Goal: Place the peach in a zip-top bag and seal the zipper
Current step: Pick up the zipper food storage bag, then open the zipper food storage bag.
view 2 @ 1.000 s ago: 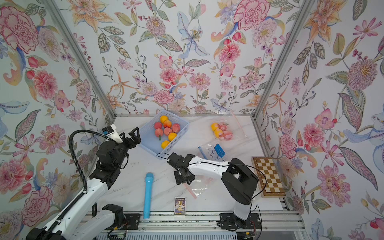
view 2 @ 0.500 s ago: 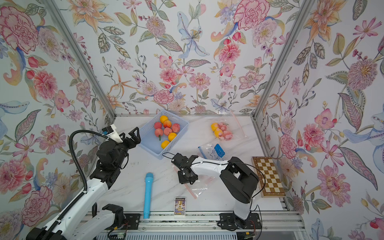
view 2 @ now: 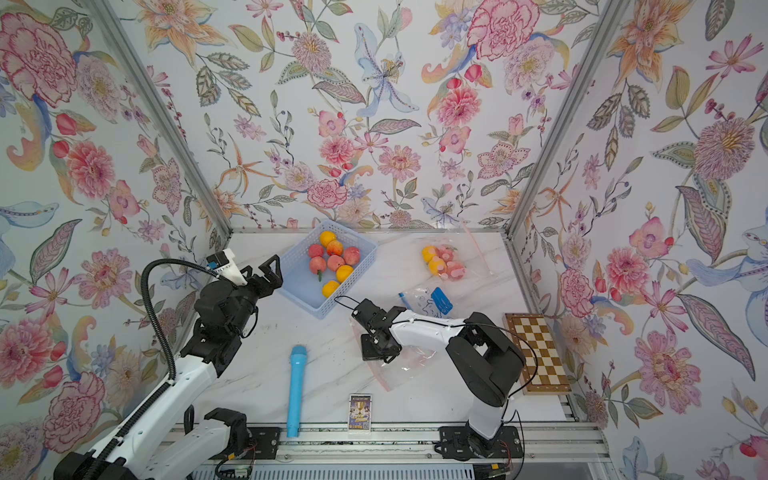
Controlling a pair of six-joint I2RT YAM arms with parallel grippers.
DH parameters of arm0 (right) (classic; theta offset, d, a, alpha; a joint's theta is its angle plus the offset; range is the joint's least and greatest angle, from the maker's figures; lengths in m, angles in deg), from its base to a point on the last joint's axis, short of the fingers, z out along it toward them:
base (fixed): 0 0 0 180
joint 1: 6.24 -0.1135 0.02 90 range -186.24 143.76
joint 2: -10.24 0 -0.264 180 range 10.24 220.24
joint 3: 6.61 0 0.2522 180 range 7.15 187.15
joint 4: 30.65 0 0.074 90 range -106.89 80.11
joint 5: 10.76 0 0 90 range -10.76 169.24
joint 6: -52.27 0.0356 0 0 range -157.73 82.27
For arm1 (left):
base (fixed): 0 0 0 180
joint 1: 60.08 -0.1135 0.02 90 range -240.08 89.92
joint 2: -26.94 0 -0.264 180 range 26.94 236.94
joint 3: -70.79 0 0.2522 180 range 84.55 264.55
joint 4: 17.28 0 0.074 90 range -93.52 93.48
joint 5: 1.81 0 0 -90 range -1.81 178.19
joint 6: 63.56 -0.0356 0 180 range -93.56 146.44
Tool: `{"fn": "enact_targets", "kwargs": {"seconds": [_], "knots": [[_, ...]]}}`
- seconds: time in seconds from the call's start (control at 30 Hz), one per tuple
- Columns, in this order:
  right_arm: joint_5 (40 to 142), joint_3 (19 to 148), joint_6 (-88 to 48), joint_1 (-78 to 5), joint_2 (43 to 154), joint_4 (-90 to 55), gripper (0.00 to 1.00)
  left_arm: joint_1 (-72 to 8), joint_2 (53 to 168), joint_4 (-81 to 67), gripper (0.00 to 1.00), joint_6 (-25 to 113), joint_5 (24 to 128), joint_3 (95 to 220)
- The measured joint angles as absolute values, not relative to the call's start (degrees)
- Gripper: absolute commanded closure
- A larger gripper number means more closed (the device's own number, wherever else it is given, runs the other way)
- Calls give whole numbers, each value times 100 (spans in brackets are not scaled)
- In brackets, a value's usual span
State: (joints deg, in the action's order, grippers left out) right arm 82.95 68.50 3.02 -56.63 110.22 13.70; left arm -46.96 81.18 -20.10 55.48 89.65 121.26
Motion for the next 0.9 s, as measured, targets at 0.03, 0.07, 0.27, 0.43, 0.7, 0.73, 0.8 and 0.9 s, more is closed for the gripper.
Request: {"fn": "enact_targets", "kwargs": {"seconds": [0.03,0.07,0.27,0.43,0.7,0.73,0.8,0.9], "knots": [[8293,6850,300,-5626,10937,1372,100,-4698,8135,-2010,1,5548,8921,12126],[8288,6850,296,-5586,10817,1370,100,-4698,8161,-2007,1,5548,8840,12126],[8172,7044,167,-5352,10078,1355,100,-4617,8470,-2003,1,5642,8250,12126],[8070,7352,-25,-5213,9752,1165,100,-3918,8819,-2005,2,5701,7942,12139],[7895,7746,-377,-5197,9691,715,100,-2993,9737,-2289,12,5873,7284,12454],[7877,7761,-399,-5195,9691,671,100,-2943,9858,-2311,13,5891,7212,12522],[7853,7765,-445,-5188,9691,542,100,-2864,10067,-2375,16,5913,7122,12644],[7814,7765,-476,-5188,9691,387,100,-2798,10301,-2466,18,5930,6998,12806]]}}
